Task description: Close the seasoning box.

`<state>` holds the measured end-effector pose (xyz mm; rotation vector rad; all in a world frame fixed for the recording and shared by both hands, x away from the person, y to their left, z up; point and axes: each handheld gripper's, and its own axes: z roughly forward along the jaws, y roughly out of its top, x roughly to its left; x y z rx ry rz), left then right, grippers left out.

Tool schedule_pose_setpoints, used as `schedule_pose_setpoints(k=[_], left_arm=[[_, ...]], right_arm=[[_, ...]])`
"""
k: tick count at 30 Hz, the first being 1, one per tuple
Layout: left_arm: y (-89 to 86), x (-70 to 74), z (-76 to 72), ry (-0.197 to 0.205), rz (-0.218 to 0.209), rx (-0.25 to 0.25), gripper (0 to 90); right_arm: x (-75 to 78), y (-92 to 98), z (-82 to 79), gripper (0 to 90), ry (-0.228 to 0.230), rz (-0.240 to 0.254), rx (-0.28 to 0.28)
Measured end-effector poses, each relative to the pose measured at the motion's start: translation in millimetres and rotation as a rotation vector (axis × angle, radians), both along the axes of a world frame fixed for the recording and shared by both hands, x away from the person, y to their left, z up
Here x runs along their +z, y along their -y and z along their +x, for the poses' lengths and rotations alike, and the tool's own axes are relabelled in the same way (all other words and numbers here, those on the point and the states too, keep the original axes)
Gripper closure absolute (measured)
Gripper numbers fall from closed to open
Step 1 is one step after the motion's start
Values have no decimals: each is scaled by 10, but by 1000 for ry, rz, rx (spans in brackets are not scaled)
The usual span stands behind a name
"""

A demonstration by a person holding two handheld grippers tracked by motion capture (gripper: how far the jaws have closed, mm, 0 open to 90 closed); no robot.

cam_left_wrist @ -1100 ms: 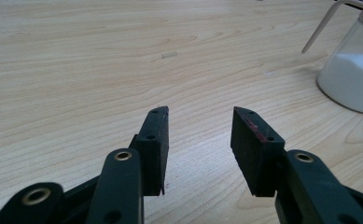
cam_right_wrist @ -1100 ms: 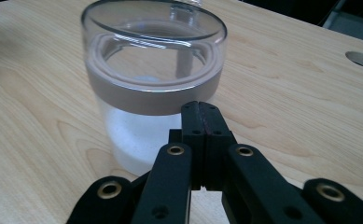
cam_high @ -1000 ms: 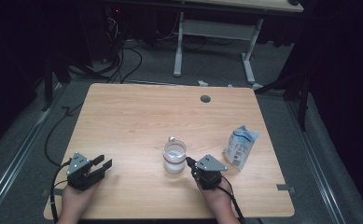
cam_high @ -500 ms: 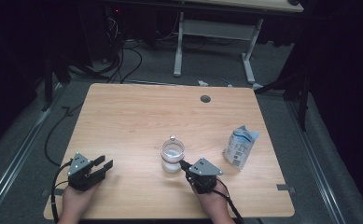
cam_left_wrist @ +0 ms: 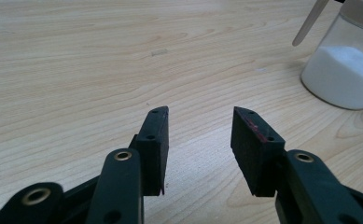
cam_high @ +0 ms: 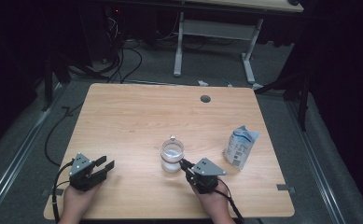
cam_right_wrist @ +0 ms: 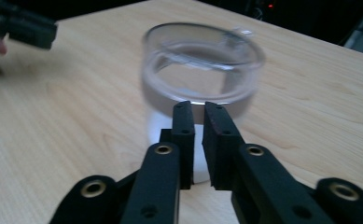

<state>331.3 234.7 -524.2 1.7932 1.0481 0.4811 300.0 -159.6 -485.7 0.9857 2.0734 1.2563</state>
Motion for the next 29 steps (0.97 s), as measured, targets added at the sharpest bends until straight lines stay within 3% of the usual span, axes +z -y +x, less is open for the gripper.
schedule_pose_setpoints(k=[3, 6, 9, 11, 13, 19, 26, 29], left_arm=[[10, -7, -1, 0, 3, -5, 558], [12, -7, -10, 0, 7, -4, 550], [40, -15, -20, -5, 9, -2, 531], [85, -26, -17, -10, 20, -9, 513], [150, -42, -20, -11, 39, -19, 503], [263, -45, -48, 8, 89, -48, 494], [197, -40, -86, 11, 42, -48, 490], [171, -21, -53, 17, 41, -63, 487]], right_arm=[[3, 235, 81, 723, -1, 0, -70], [-48, 552, 129, 612, -43, 17, -150], [-132, 908, -2, 557, -27, 69, -223], [-174, 1051, -67, 535, -43, 85, -250], [-203, 1086, -97, 534, -40, 82, -253], [-270, 953, -51, 527, -43, 38, -203], [-258, 930, -26, 513, -42, 60, -221], [-267, 900, -4, 491, -38, 42, -219]])
